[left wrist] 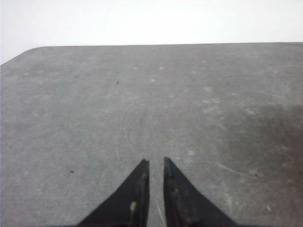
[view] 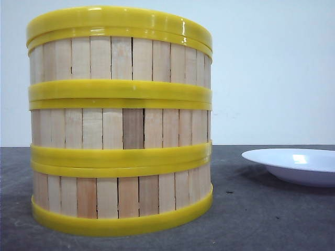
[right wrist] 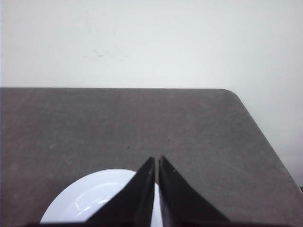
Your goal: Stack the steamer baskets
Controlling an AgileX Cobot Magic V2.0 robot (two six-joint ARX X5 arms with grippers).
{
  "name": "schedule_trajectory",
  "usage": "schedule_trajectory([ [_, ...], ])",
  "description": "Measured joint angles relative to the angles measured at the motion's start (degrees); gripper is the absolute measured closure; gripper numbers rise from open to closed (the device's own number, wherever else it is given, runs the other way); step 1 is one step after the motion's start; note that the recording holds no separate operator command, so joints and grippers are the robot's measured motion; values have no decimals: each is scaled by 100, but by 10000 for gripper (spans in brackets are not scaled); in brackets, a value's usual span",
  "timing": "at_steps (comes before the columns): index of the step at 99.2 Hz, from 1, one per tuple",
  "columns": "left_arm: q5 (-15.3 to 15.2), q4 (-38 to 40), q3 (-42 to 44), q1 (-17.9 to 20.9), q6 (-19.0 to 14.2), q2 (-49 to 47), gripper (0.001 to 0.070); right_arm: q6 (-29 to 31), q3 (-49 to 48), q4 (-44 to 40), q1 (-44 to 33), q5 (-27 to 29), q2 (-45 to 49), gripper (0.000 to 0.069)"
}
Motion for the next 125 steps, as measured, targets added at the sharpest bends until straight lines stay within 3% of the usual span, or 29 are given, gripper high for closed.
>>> schedule_trajectory([
  [20,0,0,0,0,0,0,681,-85,-1534,831,-664,-476,-850,681],
  [49,0,2,0,0,0,0,681,-131,-3329,1353,-1204,-1036,-2057,681],
  [87,0,2,0,0,0,-2,681,-293,-4170,1394,-1359,-1056,-2962,681],
  [125,0,2,0,0,0,-2,681,-295,-4251,1384,-1359,-1071,-2997,681],
])
